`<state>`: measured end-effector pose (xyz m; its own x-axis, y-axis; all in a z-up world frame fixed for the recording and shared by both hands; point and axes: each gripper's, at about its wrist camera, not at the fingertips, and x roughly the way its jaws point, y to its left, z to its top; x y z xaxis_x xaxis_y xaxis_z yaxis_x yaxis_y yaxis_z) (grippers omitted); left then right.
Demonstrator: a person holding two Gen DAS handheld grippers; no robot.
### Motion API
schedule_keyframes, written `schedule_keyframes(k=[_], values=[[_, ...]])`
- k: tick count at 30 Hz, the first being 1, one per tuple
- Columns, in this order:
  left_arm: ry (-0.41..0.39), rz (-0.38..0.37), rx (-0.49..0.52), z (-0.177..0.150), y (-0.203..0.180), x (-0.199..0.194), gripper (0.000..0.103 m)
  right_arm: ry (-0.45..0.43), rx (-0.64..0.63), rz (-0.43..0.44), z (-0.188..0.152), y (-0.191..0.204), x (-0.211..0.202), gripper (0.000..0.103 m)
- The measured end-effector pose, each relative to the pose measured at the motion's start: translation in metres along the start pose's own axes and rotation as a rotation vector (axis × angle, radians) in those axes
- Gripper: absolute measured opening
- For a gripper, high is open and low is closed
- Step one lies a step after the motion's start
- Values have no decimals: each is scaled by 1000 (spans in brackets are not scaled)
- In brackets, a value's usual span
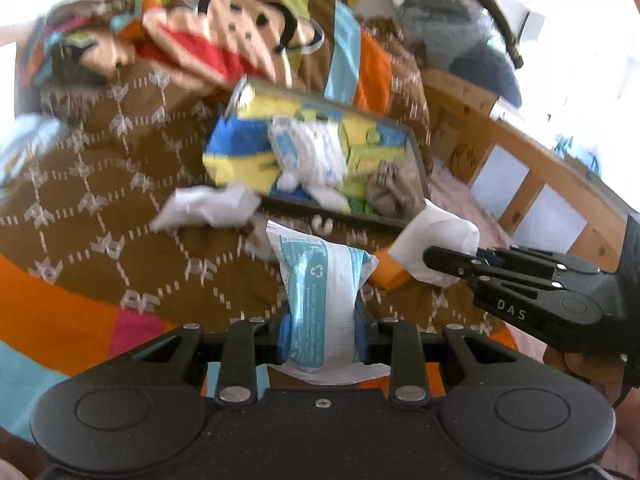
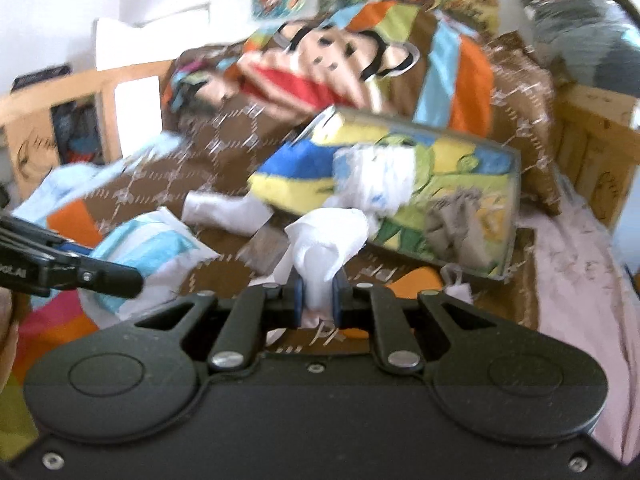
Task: Organize soft objects
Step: 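Carry the wipes packet and tissue over the tray and lower them in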
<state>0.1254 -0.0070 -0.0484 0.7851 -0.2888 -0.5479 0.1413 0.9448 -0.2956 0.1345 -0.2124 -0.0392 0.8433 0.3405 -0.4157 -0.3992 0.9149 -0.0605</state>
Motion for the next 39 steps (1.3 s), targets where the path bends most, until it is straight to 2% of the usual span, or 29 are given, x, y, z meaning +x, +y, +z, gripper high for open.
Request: schedule_keyframes(k=[5, 9, 18, 21, 26, 32, 39], values=[[-83, 6, 58, 19, -11, 2, 32, -76, 11, -49, 11, -12, -10, 8], [-150, 9, 72, 42, -17, 17, 32, -122, 58, -88, 27, -28, 1, 8], [-267, 43, 136, 103, -29, 78, 32, -157, 151, -184, 55, -75, 65, 8], [-254, 51, 148, 116, -27, 103, 32, -137, 189, -183, 61, -88, 97, 8], [-172, 92, 123, 125, -13, 156, 32, -55, 156, -173, 55, -94, 157, 8], [-138, 130, 81, 122, 3, 202, 32, 0, 109, -174, 47, -89, 197, 8], [-95, 168, 78, 112, 7, 228, 32, 105, 122, -180, 33, -80, 234, 9]])
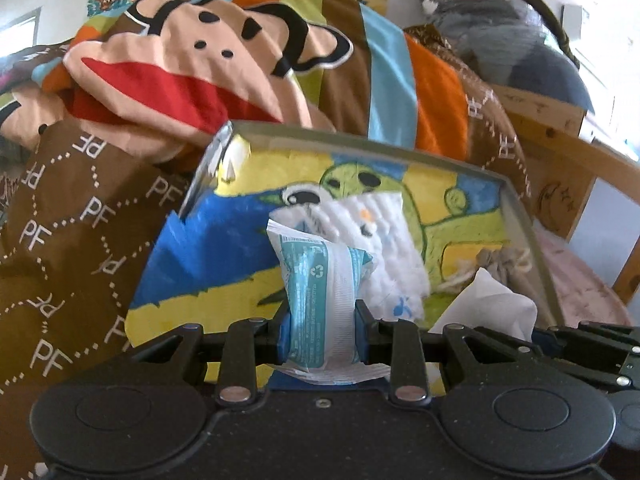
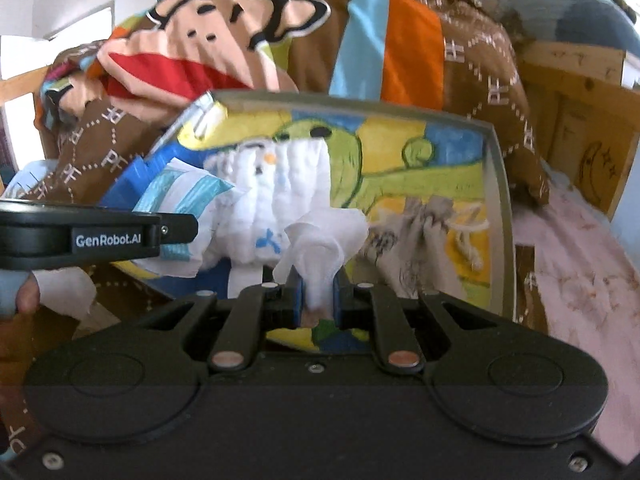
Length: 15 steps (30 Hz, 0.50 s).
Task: Organize soft objects
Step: 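Carry the wipes packet and tissue over the tray and lower them in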
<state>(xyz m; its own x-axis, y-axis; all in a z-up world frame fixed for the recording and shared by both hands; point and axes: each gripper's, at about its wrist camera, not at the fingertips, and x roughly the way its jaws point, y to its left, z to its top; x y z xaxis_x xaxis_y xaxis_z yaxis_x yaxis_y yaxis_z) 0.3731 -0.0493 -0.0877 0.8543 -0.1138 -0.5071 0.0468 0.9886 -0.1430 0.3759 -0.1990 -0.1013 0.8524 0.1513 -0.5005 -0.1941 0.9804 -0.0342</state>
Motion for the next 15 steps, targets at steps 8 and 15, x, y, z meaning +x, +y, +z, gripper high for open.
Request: schedule_keyframes(k=[8, 15], values=[[27, -15, 14, -9, 0, 10, 33, 61, 16, -12, -21, -5, 3, 9], [35, -35, 13, -12, 1, 20, 33, 73, 32, -15, -26, -8, 5, 9]])
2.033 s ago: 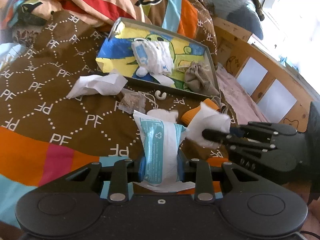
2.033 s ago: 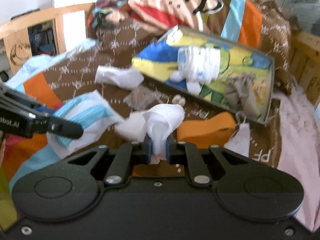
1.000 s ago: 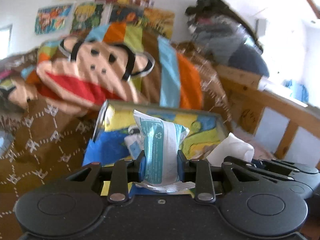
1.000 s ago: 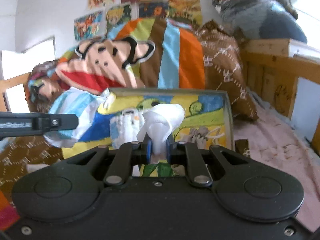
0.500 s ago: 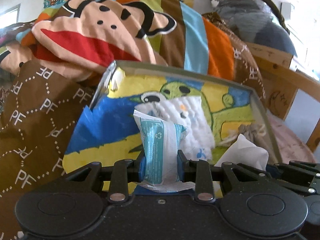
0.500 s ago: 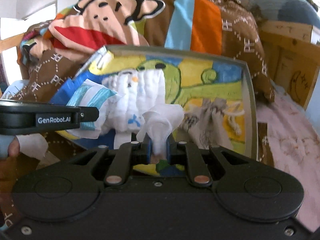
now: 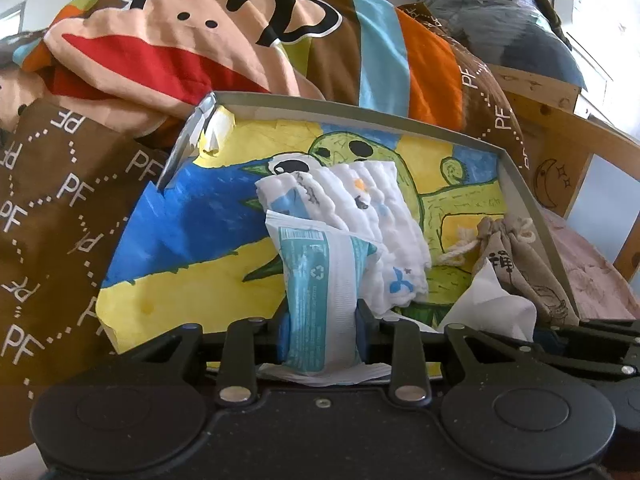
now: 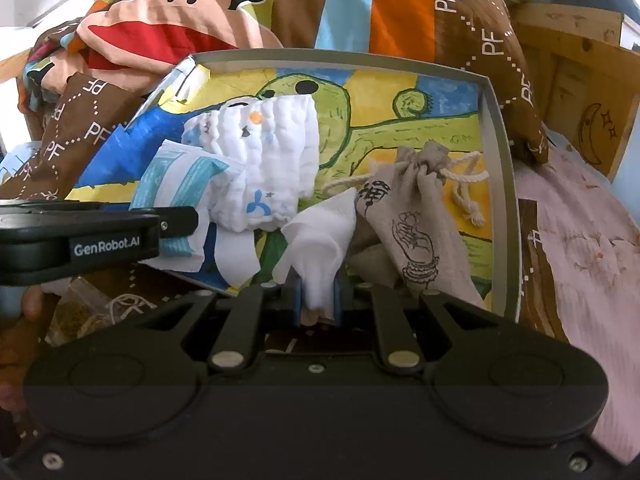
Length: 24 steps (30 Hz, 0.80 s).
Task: Organize soft objects
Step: 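Carry the wipes packet and tissue over the tray and lower them in, then open both grippers to release the wipes packet and tissue in the tray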
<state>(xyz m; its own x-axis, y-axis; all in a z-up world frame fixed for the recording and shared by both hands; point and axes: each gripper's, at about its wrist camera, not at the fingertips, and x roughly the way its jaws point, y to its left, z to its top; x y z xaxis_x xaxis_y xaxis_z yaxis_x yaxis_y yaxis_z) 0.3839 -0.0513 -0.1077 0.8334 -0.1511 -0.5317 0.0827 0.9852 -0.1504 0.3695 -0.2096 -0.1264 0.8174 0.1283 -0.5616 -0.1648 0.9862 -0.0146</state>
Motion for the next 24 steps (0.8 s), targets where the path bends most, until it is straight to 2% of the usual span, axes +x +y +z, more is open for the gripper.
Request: schedule_keyframes(k=[8, 11, 15, 18, 24], values=[[2, 9, 9, 1, -2, -1, 36, 3, 14, -4, 0, -1, 1, 10], [9, 1, -10, 4, 0, -5, 38, 0, 20, -7, 0, -3, -2, 15], [18, -6, -29, 8, 3, -7, 44, -14, 30, 1, 1, -6, -7, 39], [10, -11, -23, 11, 2, -12, 53, -21, 29, 6, 3, -5, -12, 42], [-21, 1, -38, 18, 5, -26, 58, -42, -8, 3, 6, 5, -22, 57]])
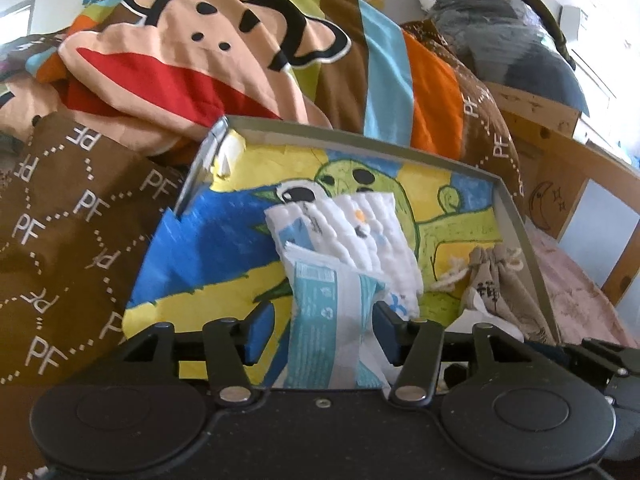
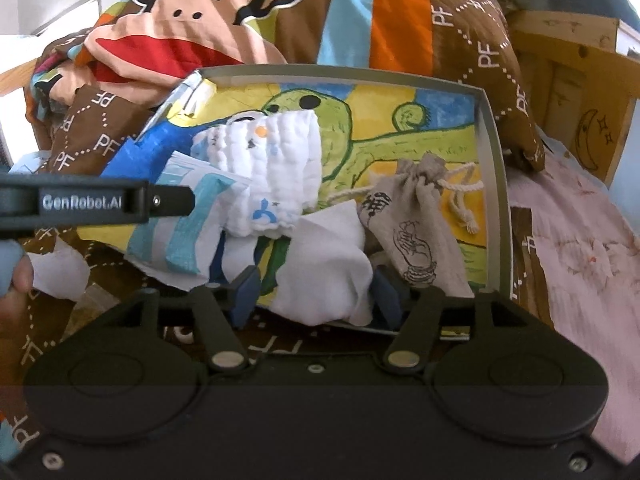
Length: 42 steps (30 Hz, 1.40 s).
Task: Organize soft objects
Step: 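Open both grippers to release the wipes packet and tissue in the tray, then raise both tools and move them back over the items beside the tray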
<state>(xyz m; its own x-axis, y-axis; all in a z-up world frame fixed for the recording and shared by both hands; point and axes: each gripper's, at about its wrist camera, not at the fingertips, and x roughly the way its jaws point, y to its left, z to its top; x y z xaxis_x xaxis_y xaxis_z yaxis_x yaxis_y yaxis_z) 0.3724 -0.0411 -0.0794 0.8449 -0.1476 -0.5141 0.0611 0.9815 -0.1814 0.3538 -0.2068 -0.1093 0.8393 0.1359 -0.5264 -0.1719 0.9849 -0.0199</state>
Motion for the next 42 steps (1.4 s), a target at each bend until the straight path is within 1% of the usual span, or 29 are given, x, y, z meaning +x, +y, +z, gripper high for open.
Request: schedule_keyframes(k=[2, 4, 5, 7, 11, 12, 15, 16, 18, 24, 26, 29, 32, 36, 39, 42], values=[[-11, 7, -7, 2, 1, -5, 58, -12, -2, -2, 2, 1, -5, 61], [-25, 12, -7, 4, 2, -11, 59, -26, 7, -2, 5, 1, -11, 68], [-35, 15, -6, 5, 2, -15, 60, -36, 11, -2, 7, 0, -15, 70], [-56, 19, -9, 7, 3, -23, 64, -58, 17, -3, 11, -2, -23, 77], [-96, 24, -9, 10, 4, -41, 73, -116, 32, -2, 17, -7, -44, 87], [-108, 27, -7, 10, 4, -46, 77, -134, 37, -1, 18, -9, -50, 90], [-143, 34, -9, 11, 4, -62, 84, -188, 53, -3, 21, -14, -70, 102], [-155, 34, -13, 11, 4, -68, 85, -210, 55, -4, 21, -15, -77, 102], [-179, 39, -14, 11, 4, -78, 91, -248, 58, -9, 22, -19, -91, 102], [-244, 70, -14, 5, 5, -110, 99, -364, 95, -11, 22, -28, -130, 103], [-265, 81, -12, 1, 5, -122, 101, -401, 99, -32, 21, -30, -142, 103], [-292, 87, -11, -4, 4, -140, 102, -456, 89, -90, 16, -29, -155, 103], [-315, 87, -8, -10, 4, -157, 102, -487, 76, -114, 9, -26, -170, 103], [-338, 91, 1, -19, 2, -176, 102, -514, 118, -111, -3, -26, -196, 103], [-351, 87, 11, -26, -1, -190, 102, -506, 150, -109, -11, -24, -210, 103], [-366, 87, 17, -34, -2, -205, 102, -488, 179, -130, -22, -20, -224, 103]])
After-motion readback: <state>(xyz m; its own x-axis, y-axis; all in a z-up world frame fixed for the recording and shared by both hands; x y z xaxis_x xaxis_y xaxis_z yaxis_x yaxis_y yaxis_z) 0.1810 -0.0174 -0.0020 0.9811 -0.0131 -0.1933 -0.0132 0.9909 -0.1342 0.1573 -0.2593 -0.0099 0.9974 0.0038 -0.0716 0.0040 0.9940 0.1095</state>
